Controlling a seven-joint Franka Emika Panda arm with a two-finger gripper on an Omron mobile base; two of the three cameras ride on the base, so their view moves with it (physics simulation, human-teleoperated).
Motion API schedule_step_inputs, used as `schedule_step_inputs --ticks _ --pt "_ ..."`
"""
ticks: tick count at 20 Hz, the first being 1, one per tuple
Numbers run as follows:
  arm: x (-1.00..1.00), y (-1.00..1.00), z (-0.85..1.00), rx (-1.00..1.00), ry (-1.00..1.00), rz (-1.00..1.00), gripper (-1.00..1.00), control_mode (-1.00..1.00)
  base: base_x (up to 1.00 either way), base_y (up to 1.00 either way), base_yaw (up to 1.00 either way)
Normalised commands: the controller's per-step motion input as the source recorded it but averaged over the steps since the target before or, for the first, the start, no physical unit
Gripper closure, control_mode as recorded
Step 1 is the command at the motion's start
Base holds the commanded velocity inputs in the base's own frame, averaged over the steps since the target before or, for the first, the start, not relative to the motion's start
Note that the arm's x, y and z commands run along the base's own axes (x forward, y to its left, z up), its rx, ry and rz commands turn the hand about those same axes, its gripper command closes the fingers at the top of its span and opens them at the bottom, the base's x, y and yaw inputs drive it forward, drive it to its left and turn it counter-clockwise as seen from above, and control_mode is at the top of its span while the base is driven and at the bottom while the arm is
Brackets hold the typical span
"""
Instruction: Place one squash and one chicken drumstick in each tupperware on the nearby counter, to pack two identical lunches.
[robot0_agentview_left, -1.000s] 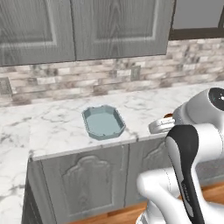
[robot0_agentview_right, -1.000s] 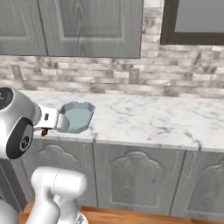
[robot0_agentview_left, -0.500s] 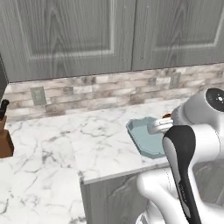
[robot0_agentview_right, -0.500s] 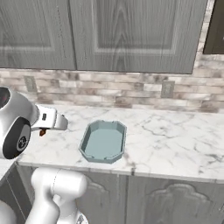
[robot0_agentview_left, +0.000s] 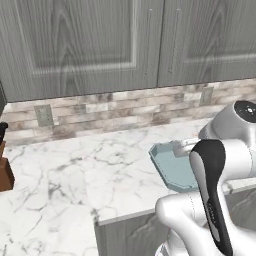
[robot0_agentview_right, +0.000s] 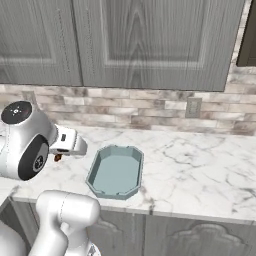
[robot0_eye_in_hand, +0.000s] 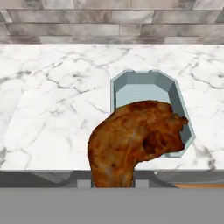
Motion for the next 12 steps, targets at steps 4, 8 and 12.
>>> schedule_step_inputs --ticks 4,8,12 --pt "0.00 -0.62 -0.65 0.00 0.10 0.00 1.00 -1.00 0.00 0.00 0.00" --pt "0.02 -0.58 -0.53 0.00 0.11 0.00 1.00 -1.00 0.00 0.00 0.00" --pt "0.05 -0.25 -0.42 0.00 0.03 -0.01 1.00 -1.00 0.00 0.00 0.00"
